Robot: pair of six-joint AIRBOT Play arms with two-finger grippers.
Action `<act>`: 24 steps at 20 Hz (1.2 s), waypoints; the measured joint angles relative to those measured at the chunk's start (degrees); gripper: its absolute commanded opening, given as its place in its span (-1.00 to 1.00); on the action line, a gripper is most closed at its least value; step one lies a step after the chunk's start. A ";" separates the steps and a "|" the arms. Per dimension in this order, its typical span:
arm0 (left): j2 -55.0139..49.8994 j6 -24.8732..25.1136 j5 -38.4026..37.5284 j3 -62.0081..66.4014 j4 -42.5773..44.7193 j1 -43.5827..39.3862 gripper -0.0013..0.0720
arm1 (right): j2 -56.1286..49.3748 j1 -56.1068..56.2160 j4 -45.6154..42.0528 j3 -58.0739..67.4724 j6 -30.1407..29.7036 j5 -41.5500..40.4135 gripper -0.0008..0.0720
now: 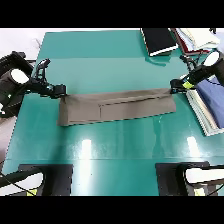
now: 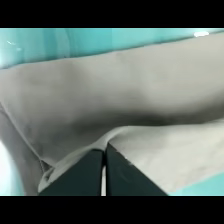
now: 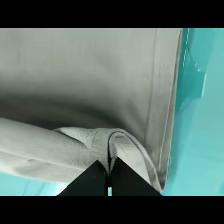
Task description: Fold the shirts.
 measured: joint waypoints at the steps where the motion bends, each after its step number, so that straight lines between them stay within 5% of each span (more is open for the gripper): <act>1: -0.13 -0.35 0.24 0.11 0.59 0.02 -0.89 | -0.50 0.00 0.04 0.39 0.02 -0.28 -0.84; 2: -0.26 -0.66 0.63 0.24 1.05 0.04 -0.79 | -0.94 -0.02 0.15 0.72 0.09 -0.96 -0.33; 3: -0.35 -0.94 0.94 0.31 1.55 0.07 0.06 | -1.22 -0.20 0.13 0.94 0.09 -1.53 0.01; 4: -0.42 -1.55 1.29 0.39 1.97 0.13 0.49 | -1.44 -0.57 0.44 1.11 0.07 -2.16 0.02; 5: -0.46 -2.25 1.53 0.52 2.12 0.17 0.50 | -1.62 -1.18 1.57 1.20 -0.07 -2.67 0.04; 7: -0.46 -3.32 1.49 1.05 2.36 0.13 0.50 | -1.79 -3.54 4.87 1.33 -1.81 -2.93 0.10; 8: -0.46 -3.72 1.31 1.44 2.43 0.13 0.50 | -1.86 -4.96 6.43 1.27 -2.78 -2.82 0.34; 9: -0.46 -4.07 0.76 1.81 2.47 0.13 0.17 | -1.90 -6.54 7.96 0.94 -3.76 -2.34 0.58; 10: -0.44 -4.31 0.22 2.12 2.21 0.11 -0.55 | -1.90 -8.39 9.33 0.09 -4.74 -1.46 0.61; 11: -0.44 -4.46 -0.22 2.29 1.60 0.07 -0.90 | -1.95 -10.16 10.45 -1.11 -5.62 -0.94 0.61; 13: -0.44 -4.50 -0.63 2.54 -0.55 0.00 -0.90 | -1.97 -13.84 13.18 -4.66 -7.61 -0.66 0.61; 20: -1.64 -5.29 2.23 2.86 -5.60 -9.11 -0.90 | -6.71 -19.43 25.70 -14.40 -13.88 -1.92 0.48; 24: -5.31 -6.43 8.15 3.15 -8.31 -17.16 -0.90 | -9.68 -15.26 30.25 -15.47 -16.81 -4.11 -0.86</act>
